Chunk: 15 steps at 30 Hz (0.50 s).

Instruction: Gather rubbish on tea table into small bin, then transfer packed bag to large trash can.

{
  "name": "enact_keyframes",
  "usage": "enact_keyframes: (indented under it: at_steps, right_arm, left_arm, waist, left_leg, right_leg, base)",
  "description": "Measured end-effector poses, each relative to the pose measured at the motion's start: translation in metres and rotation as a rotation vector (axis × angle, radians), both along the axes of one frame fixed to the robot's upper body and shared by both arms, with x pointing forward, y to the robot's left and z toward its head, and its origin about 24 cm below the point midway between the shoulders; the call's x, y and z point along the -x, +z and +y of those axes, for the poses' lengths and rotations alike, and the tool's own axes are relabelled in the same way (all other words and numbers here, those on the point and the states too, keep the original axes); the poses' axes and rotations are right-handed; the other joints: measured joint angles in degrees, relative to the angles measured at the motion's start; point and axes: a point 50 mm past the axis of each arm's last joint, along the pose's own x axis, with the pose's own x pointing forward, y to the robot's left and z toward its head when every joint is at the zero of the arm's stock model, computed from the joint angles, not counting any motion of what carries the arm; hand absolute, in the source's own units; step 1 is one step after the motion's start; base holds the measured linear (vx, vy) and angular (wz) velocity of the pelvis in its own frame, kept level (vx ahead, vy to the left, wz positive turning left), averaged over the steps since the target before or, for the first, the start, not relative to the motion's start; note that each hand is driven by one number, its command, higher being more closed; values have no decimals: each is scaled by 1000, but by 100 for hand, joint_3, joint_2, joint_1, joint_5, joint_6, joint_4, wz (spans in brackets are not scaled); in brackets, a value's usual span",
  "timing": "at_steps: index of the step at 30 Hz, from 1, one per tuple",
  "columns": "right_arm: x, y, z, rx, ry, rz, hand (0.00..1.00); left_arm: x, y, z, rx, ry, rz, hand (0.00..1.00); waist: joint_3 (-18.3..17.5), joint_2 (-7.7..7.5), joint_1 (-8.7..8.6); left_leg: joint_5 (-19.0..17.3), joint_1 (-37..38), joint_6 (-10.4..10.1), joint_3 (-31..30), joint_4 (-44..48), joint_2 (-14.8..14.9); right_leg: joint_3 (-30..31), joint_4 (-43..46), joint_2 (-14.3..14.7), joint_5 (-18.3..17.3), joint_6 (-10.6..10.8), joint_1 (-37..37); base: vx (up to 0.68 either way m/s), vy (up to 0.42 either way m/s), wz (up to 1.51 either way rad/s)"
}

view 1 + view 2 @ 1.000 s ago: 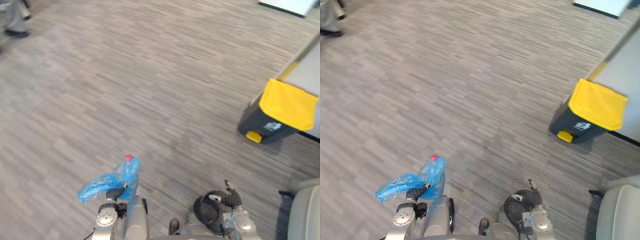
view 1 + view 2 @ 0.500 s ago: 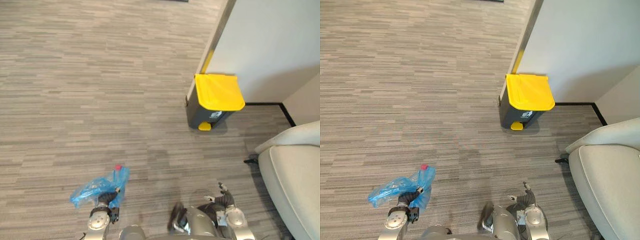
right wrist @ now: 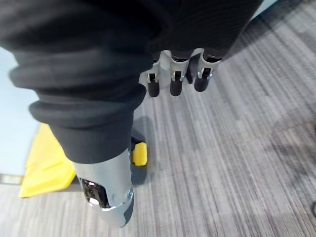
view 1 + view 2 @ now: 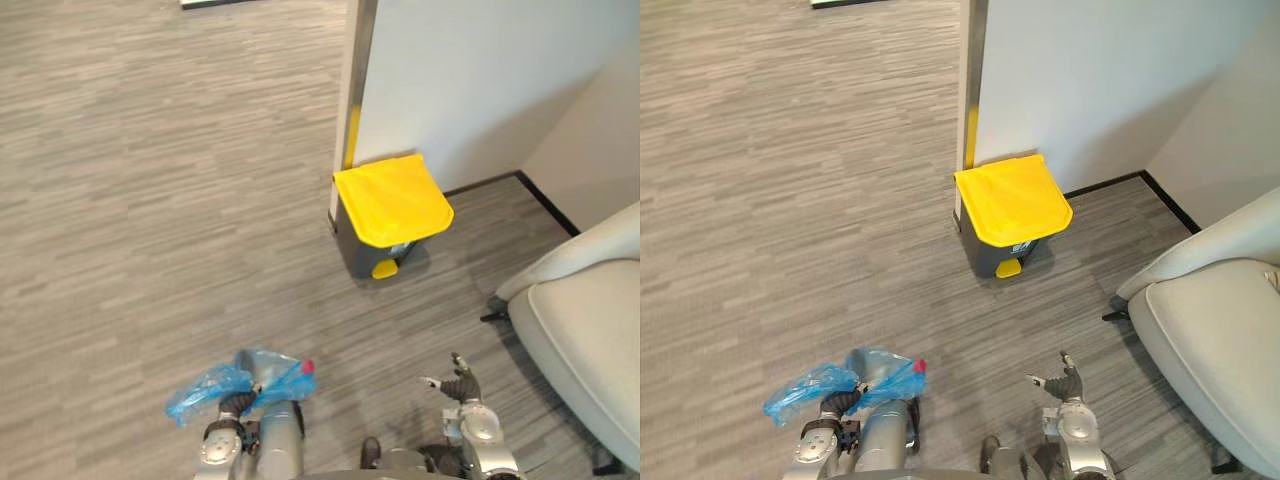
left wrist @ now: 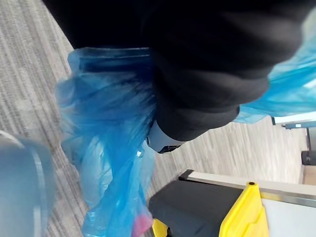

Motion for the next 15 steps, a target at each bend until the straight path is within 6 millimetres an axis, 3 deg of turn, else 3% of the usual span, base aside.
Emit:
enact_keyframes:
  at_steps: [2,3,4,7,10,12,13,14,15]
  right_arm:
    - [-6,2,3,-5,10,-13,0]
    - [-7,2,5,-6,22,-14,0]
    - [-8,2,7,-3,38,-11,0]
    - [0,-6,10,-10,48,37,0]
    - [-3,-5,7,0,54,39,0]
    - [-4,-5,1,17,54,49,0]
    - [0,-7,-1,21,50,60,0]
    - [8,-9,-10,41,41,87,0]
    - [8,-9,-15,52,40,96,0]
  left_arm:
    - [2,0,5,-15,-1,7,100]
    - [2,0,5,-20,-10,10,100]
    - [0,1,9,-38,-24,8,100]
    - [-2,2,12,-54,-41,9,100]
    - [-2,2,16,-67,-39,16,100]
    - [-1,1,18,-73,-38,24,100]
    - [0,0,24,-90,-37,35,100]
    - [2,-4,22,-79,-32,54,100]
    - [2,-5,18,-68,-30,57,100]
  waist:
    - [7,10,-7]
    - [4,9,-31]
    - [6,25,-46]
    - [7,25,-131]
    - [29,64,-236]
    - [75,139,-327]
    - [22,-3,-359]
    - [31,74,-376]
    - [10,195,-352]
  left_leg:
    - [-230,314,65,242,-50,-46]
    - [-341,587,105,361,-179,-73]
    - [-415,816,133,414,-276,-95]
    - [-441,1174,155,474,-580,-92]
    - [-438,1404,126,404,-771,61]
    - [-458,1587,-56,287,-846,236]
    - [-461,1740,-247,160,-925,150]
    - [-608,1936,-495,-40,-981,171]
    - [-581,1977,-549,-153,-1024,305]
  right_leg:
    - [14,740,-148,-43,334,-217]
    - [-26,1534,-257,-2,665,-521]
    - [-101,2275,-371,68,834,-818]
    - [-667,2620,-543,-217,406,-1299]
    - [-1082,1690,-473,-161,160,-1793]
    - [-1045,606,-329,429,92,-1870]
    - [-866,-117,-344,1195,129,-1821]
    - [-757,34,-296,1773,-141,-1799]
    - [-785,165,-192,1694,-113,-1815]
  base:
    - [268,205,-64]
    - [220,131,-46]
    - [270,100,-29]
    - [250,-23,0]
    - [279,-134,8]
    - [318,-204,28]
    - [413,-306,47]
    - [349,-262,35]
    - [403,-325,15]
